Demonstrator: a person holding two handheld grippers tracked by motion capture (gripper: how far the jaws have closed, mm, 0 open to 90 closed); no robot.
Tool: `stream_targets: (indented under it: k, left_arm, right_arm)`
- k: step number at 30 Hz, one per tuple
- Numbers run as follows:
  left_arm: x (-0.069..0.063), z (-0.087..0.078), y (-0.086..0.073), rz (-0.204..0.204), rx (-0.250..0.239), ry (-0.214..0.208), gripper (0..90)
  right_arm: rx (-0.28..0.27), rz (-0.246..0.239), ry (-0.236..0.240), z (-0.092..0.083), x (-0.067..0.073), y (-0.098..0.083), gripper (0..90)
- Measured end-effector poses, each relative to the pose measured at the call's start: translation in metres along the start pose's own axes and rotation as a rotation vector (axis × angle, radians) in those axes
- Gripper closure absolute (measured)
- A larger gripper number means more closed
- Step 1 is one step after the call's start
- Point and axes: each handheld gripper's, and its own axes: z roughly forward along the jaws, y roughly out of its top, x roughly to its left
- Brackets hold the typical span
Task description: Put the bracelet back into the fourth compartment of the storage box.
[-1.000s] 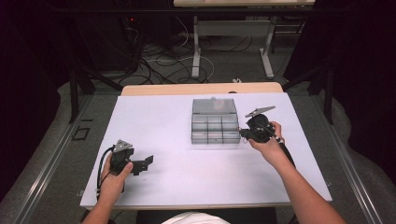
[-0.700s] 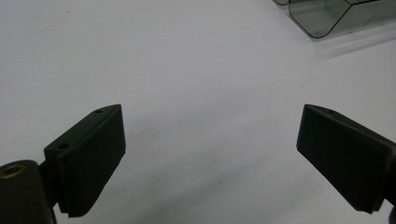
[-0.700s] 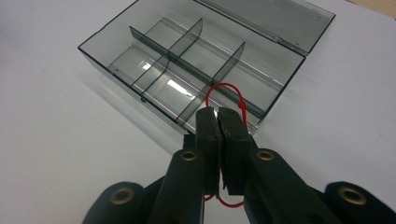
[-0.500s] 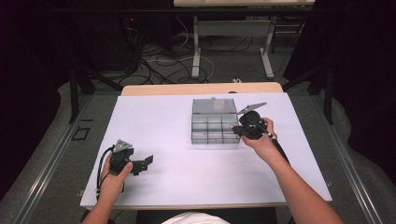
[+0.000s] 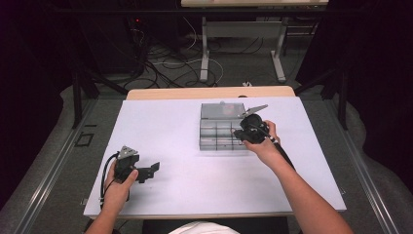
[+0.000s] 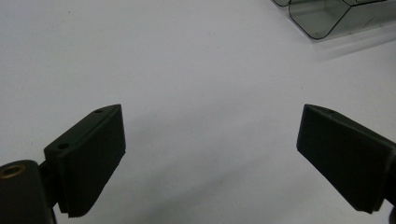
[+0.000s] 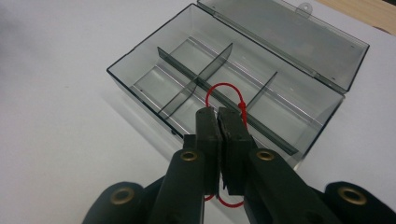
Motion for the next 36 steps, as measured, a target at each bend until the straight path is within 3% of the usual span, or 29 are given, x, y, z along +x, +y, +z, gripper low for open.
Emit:
stream_targets:
  k: [3,4,6,18,36]
  left_arm:
    - [0.000,0.000,0.000,0.000,0.000,0.000,8.4]
    - [0.000,0.000,0.000,0.000,0.000,0.000,8.4]
    - [0.000,0.000,0.000,0.000,-0.001,-0.001,8.4]
    - [0.000,-0.001,0.000,-0.008,-0.012,0.004,8.3]
    - [0.000,-0.001,0.000,-0.003,-0.009,0.001,8.3]
  right_arm:
    - [-0.014,-0.003,0.006,0.003,0.004,0.003,88.0]
    - [0.017,-0.022,0.011,0.003,0.004,0.005,88.0]
    - [-0.006,-0.012,0.014,0.005,0.008,0.008,88.0]
    - [-0.013,-0.041,0.045,0.019,0.024,0.023,88.0]
    - [0.002,-0.041,0.083,0.042,0.039,0.038,88.0]
